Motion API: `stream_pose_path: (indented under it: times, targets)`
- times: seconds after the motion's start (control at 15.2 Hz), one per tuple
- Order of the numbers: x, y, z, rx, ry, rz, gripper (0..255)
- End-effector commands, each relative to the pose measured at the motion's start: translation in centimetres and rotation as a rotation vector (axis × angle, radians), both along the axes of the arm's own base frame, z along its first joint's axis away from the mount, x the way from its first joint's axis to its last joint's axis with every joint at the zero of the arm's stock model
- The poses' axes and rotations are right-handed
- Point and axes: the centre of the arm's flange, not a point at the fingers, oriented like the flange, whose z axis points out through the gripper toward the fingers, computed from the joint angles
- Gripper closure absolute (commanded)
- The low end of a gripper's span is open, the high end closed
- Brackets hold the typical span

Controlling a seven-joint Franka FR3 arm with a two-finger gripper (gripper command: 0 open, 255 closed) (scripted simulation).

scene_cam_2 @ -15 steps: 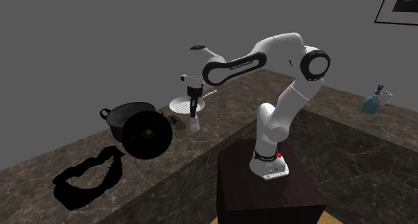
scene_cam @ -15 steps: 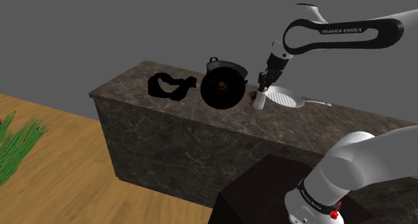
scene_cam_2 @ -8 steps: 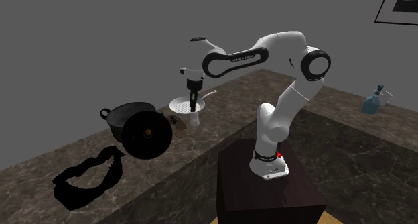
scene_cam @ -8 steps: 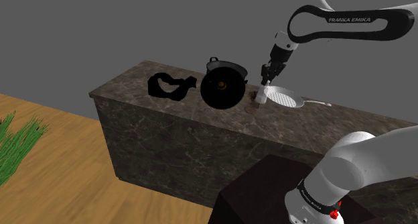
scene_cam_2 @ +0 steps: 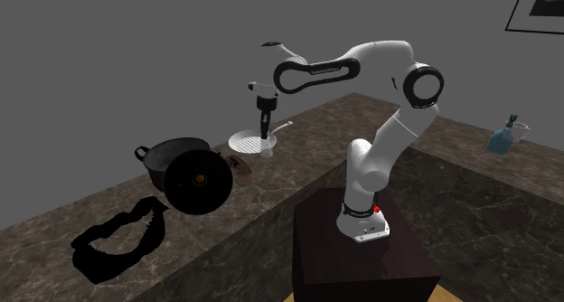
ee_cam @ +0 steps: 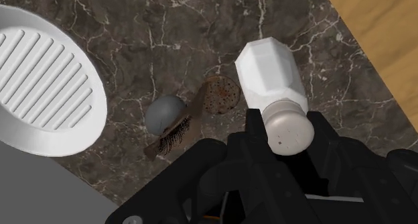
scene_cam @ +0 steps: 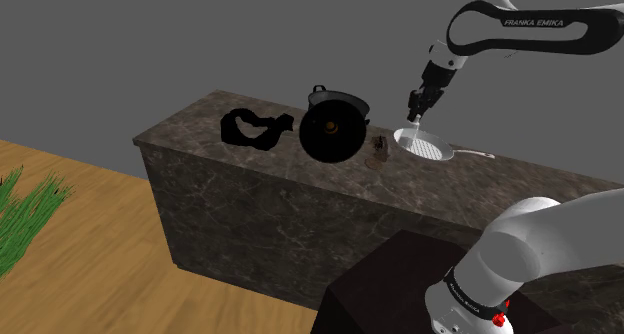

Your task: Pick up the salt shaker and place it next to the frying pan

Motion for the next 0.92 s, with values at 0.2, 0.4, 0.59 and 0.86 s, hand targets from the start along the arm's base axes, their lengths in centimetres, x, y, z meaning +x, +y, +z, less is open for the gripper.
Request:
stream_pose_path:
  times: [0.2,0.4,0.59,0.86]
  targets:
    - [-2.3,-6.2,-0.1,0.0,0.0,0.002,255]
    - [-3.5,-10.0,-0.1,0.0,0.0,0.002,255]
    - [-4.7,-13.8,-0.1,0.0,0.0,0.002,255]
    - [-6.2,-18.8,0.0,0.0,0.0,0.002,255]
